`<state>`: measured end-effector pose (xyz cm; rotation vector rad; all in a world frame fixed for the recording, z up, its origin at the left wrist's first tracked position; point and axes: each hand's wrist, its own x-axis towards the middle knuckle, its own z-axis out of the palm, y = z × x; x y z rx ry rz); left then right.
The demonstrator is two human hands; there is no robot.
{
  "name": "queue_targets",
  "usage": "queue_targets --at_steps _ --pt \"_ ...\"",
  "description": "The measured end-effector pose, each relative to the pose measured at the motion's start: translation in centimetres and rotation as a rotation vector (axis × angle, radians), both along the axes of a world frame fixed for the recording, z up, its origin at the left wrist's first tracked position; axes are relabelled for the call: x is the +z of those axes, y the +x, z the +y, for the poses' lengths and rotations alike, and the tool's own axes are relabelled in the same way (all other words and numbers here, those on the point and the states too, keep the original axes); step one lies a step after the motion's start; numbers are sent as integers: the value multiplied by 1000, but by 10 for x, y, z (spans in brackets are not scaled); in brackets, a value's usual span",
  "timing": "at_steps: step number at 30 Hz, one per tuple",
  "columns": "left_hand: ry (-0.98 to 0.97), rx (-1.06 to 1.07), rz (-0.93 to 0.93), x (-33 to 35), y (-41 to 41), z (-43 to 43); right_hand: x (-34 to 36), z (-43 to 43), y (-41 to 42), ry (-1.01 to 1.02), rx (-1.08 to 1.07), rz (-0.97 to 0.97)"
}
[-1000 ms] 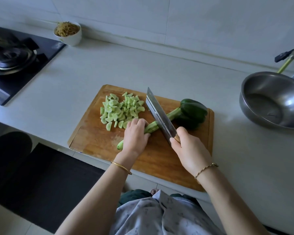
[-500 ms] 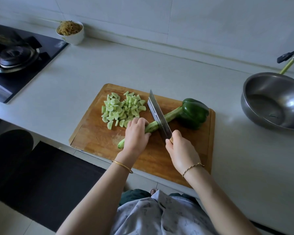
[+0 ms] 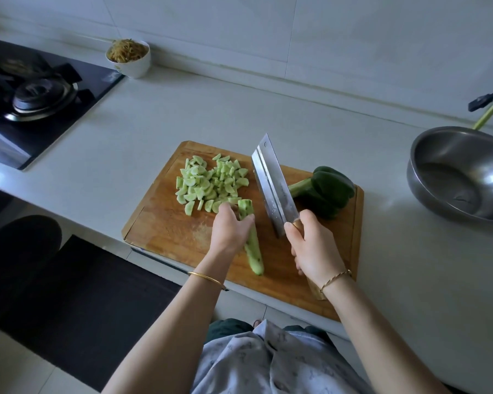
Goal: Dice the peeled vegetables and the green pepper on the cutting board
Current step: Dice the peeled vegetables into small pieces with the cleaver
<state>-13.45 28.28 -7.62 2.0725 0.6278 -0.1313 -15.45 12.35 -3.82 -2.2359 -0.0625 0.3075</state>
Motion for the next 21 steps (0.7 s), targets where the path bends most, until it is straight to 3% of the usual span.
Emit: queue_targets --at_steps 4,10,21 --pt "-88 81 31 0 2 -4 6 -7 -5 -22 22 -21" --pt "-29 88 81 -5 4 -16 15 -17 -9 -38 49 63" --pt "-43 -8 94 -14 -13 -12 29 -24 -28 -70 112 140"
